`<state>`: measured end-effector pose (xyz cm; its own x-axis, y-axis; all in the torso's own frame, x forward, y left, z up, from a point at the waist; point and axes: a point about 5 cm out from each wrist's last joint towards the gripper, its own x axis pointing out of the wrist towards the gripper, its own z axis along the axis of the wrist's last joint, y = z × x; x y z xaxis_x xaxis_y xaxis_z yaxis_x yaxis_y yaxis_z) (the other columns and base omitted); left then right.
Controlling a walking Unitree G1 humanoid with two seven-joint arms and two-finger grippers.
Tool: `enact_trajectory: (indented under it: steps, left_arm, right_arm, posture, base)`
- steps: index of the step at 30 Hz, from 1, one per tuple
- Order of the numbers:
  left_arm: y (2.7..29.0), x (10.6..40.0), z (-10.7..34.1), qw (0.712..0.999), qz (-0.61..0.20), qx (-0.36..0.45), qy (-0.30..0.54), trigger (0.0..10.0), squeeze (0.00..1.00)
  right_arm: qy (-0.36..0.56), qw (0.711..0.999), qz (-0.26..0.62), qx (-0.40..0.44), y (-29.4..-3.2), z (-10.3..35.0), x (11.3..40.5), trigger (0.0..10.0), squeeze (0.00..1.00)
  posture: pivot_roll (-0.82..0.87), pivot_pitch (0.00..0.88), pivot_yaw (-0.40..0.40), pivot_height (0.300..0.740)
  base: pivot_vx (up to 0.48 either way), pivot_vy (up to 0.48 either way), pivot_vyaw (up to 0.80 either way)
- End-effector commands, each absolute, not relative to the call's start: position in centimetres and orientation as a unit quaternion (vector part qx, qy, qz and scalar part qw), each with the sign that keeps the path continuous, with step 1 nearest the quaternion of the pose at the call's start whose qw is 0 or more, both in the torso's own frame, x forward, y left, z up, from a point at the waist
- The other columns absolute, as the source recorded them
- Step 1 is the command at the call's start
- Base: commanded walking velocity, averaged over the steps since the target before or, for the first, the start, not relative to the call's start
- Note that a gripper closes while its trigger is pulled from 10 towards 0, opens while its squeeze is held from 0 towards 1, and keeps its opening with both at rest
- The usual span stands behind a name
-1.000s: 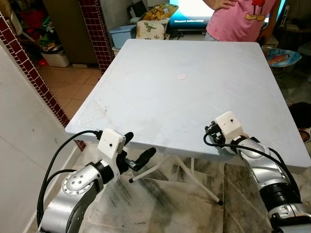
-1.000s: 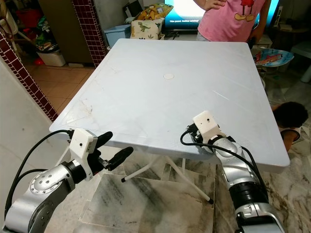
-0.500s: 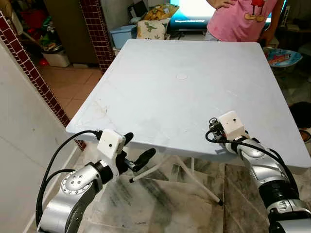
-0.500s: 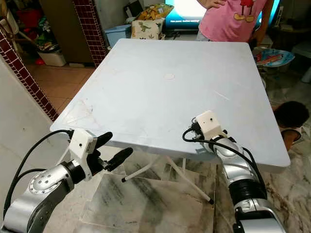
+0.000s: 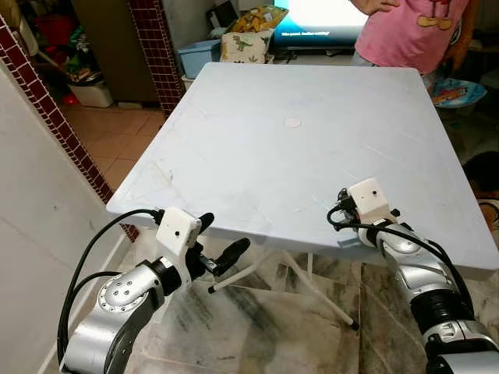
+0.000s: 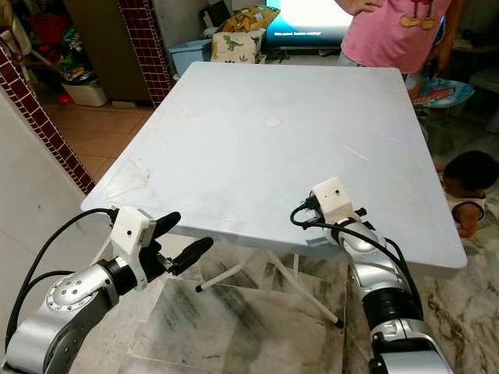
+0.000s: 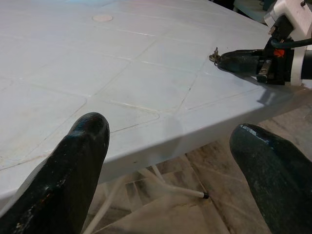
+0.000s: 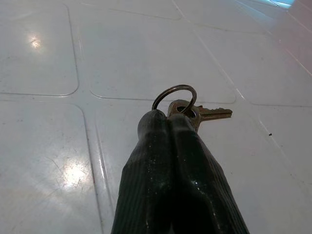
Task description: Hang keys on a hook
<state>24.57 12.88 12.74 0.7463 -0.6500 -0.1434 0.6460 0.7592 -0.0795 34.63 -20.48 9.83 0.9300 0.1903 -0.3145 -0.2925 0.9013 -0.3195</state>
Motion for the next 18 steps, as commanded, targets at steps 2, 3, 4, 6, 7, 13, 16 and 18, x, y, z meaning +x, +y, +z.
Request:
enact_trajectory:
  steps: [2, 3, 4, 6, 7, 13, 16, 18]
  left_arm:
    - [13.1, 24.6, 12.9, 0.936, -0.343, -0.005, 0.08, 10.0, 0.0]
    - [13.1, 24.6, 12.9, 0.936, -0.343, -0.005, 0.08, 10.0, 0.0]
    - [13.1, 24.6, 12.9, 0.936, -0.342, -0.004, 0.079, 10.0, 0.0]
    - [13.1, 24.6, 12.9, 0.937, -0.341, -0.004, 0.078, 10.0, 0.0]
    - [13.1, 24.6, 12.9, 0.937, -0.34, -0.004, 0.078, 10.0, 0.0]
    - [13.1, 24.7, 12.9, 0.938, -0.338, -0.002, 0.076, 10.0, 0.0]
    - [13.1, 24.7, 13.0, 0.938, -0.338, -0.002, 0.076, 10.0, 0.0]
    - [13.1, 24.7, 13.0, 0.938, -0.338, -0.001, 0.076, 10.0, 0.0]
  right_arm:
    - [0.13, 0.969, 0.114, -0.178, -20.3, 10.5, 35.0, 0.0, 0.0]
    - [0.129, 0.969, 0.112, -0.178, -20.3, 10.5, 35.0, 0.0, 0.0]
    - [0.115, 0.971, 0.104, -0.181, -20.4, 11.0, 35.2, 0.0, 0.0]
    - [0.102, 0.973, 0.1, -0.183, -20.3, 11.4, 35.3, 0.0, 0.0]
    - [0.074, 0.974, 0.091, -0.192, -20.2, 12.4, 35.5, 0.0, 0.0]
    - [-0.008, 0.976, 0.057, -0.211, -19.6, 15.3, 36.0, 0.0, 0.0]
    - [-0.027, 0.976, 0.053, -0.209, -19.3, 15.8, 35.9, 0.0, 0.0]
    - [-0.028, 0.976, 0.053, -0.211, -19.1, 15.9, 35.9, 0.0, 0.0]
  posture:
    - [0.08, 0.044, 0.104, 0.74]
    - [0.08, 0.044, 0.104, 0.74]
    - [0.08, 0.044, 0.102, 0.74]
    - [0.08, 0.044, 0.102, 0.74]
    - [0.08, 0.044, 0.102, 0.74]
    - [0.08, 0.047, 0.105, 0.74]
    - [0.08, 0.047, 0.105, 0.74]
    - [0.08, 0.047, 0.105, 0.74]
  base:
    - [0.0, 0.0, 0.0]
    - [0.0, 0.0, 0.0]
    - [0.0, 0.0, 0.0]
    - [0.0, 0.0, 0.0]
    - [0.0, 0.0, 0.0]
    - [0.0, 0.0, 0.0]
    - [0.0, 0.0, 0.0]
    - [0.0, 0.0, 0.0]
